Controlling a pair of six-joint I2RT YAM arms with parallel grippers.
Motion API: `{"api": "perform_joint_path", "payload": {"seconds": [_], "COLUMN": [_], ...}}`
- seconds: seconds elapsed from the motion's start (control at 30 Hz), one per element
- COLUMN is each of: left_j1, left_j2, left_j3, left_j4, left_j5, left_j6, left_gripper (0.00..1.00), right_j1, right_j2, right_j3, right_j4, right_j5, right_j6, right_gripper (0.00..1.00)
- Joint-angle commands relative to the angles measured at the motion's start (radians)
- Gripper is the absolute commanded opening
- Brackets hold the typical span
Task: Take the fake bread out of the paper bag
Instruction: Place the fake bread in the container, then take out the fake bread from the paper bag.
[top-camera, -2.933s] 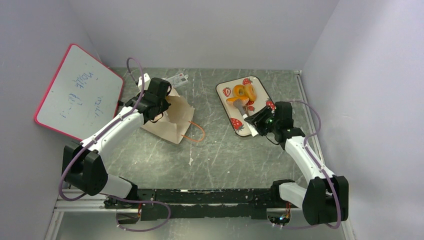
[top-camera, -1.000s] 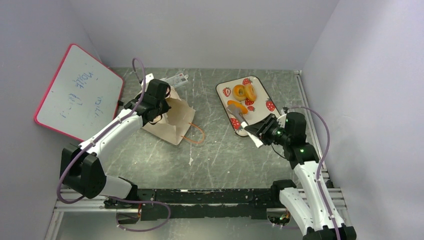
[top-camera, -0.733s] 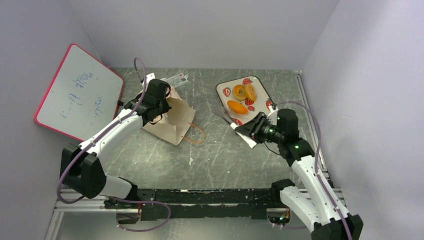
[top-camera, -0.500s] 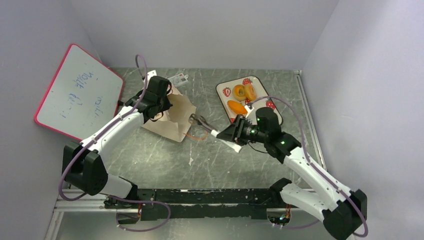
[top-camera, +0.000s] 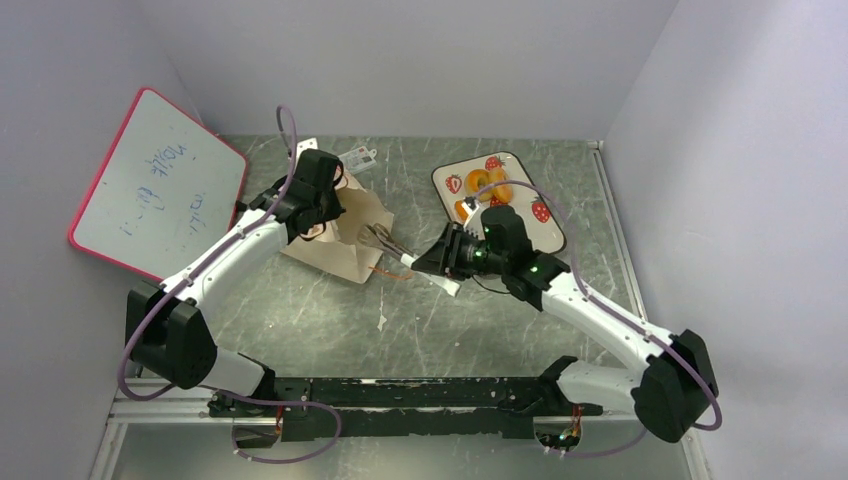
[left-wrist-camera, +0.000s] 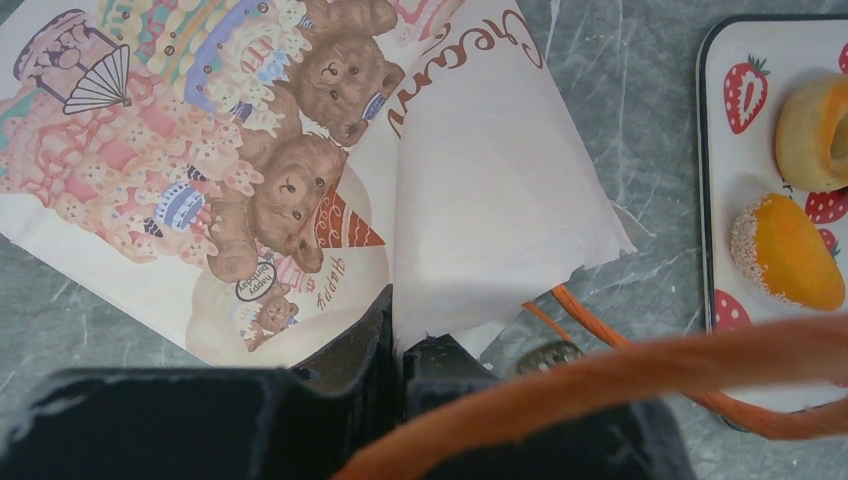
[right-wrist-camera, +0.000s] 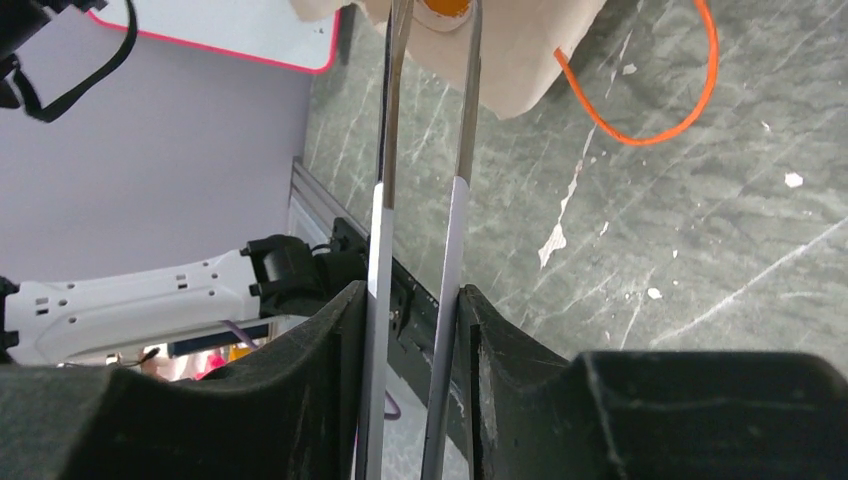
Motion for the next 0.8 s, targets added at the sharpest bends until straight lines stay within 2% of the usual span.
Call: {"api": "perform_joint_path", "payload": {"seconds": [0.0,0.33,0.77], "left_j1": [0.007,0.007,0.003], "left_j2": [-0.009,-0.018,-0.002], "left_j3": [0.051,0.119,0.163], "left_j4": [-0.033,-0.129,-0.214], "left_j5": [0.047,0.081,0.133], "left_j6": [0.041,0.101,0.140], "left_gripper": [0.07,0.07,0.07], "right_j1": [0.009,0.026,0.033], "right_j2": [0.066,0.254,0.427], "right_j3": [0.026,0.059,0.161], "right_j4": [0.137,0.300,0.346], "right_j5": [-0.011,0.022,0.112], "right_j6": [-0.036,-0.083,-0.137], "right_gripper": [0.38,0.38,0.38]}}
